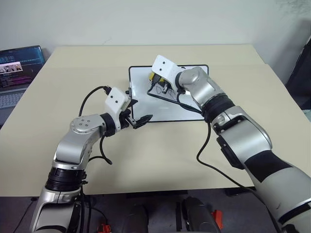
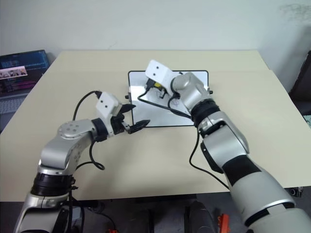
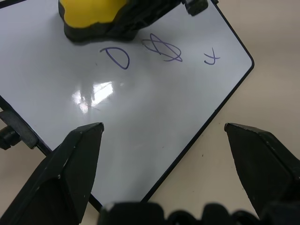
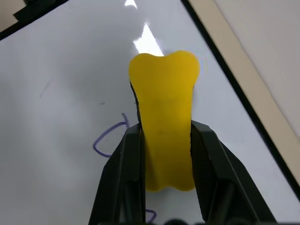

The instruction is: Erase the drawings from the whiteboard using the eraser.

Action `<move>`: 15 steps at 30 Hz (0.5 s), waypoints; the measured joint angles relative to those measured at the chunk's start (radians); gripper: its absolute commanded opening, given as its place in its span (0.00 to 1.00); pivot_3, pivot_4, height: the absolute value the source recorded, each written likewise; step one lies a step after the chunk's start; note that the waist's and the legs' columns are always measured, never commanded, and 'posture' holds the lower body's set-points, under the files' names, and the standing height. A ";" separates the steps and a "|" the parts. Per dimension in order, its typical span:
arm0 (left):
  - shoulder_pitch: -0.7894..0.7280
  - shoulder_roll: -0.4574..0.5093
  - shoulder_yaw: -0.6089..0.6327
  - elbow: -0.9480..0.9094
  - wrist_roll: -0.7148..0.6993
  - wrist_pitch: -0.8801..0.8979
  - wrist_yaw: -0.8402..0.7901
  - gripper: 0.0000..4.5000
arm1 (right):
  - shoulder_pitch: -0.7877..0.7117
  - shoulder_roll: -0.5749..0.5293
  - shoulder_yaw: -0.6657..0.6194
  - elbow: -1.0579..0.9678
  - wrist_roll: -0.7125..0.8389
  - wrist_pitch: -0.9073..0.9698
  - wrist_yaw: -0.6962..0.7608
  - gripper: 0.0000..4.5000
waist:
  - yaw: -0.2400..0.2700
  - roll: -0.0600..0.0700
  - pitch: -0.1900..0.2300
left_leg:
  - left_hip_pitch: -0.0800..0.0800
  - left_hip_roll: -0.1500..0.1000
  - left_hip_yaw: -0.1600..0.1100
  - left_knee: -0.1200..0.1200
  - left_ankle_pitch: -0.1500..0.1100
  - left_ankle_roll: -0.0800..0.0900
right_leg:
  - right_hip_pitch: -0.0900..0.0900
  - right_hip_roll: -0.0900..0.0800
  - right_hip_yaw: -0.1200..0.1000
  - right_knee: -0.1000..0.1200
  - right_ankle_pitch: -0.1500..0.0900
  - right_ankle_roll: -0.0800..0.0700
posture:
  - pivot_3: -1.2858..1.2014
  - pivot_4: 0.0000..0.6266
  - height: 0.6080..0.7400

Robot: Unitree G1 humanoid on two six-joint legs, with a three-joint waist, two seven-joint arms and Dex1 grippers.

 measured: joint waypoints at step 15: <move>0.005 0.001 0.001 -0.003 -0.001 0.001 0.000 1.00 | 0.035 0.027 0.083 -0.027 -0.081 0.005 0.117 0.21 | -0.001 -0.001 -0.001 | 0.004 0.000 0.000 0.002 0.000 0.000 | 0.001 0.000 0.000 0.008 -0.001 -0.001 | 0.52 0.24 1.00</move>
